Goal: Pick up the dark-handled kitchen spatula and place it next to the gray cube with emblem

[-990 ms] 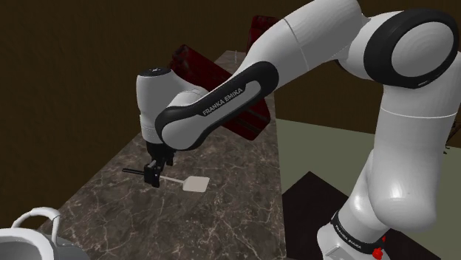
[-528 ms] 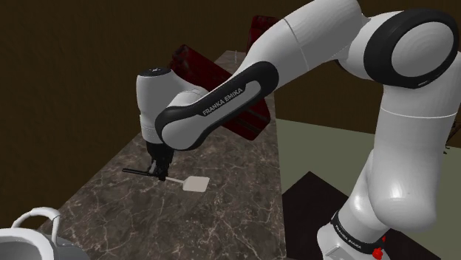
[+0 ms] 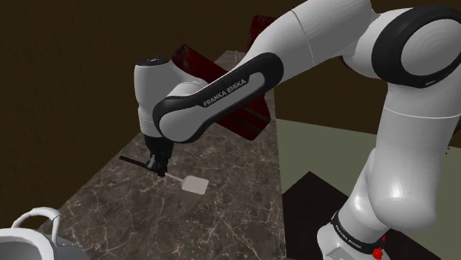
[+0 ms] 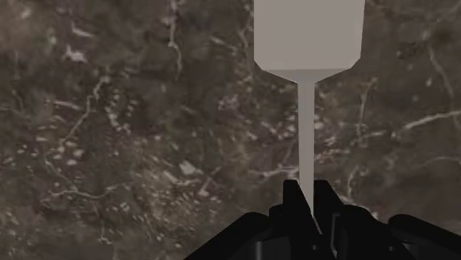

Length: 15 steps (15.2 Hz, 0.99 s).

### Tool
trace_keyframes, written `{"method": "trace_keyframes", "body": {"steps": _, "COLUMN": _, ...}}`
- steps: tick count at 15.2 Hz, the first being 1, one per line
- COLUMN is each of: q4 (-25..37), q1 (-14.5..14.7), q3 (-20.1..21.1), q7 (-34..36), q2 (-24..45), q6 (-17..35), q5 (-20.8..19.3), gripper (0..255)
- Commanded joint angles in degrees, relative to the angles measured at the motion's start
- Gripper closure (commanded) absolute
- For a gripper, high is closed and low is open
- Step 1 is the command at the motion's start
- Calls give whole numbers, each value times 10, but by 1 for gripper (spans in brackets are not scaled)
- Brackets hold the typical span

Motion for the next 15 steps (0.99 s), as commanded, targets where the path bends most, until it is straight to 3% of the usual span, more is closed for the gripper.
{"method": "trace_keyframes", "body": {"steps": 1, "q4": 6, "q1": -2, "q3": 1, "q7": -4, "q2": -7, "q6": -13, "q5": 5, "gripper": 255}}
{"method": "trace_keyframes", "body": {"steps": 15, "q4": 64, "q1": -7, "q3": 8, "q7": -20, "q2": -49, "q6": -109, "q5": 29, "gripper": 255}}
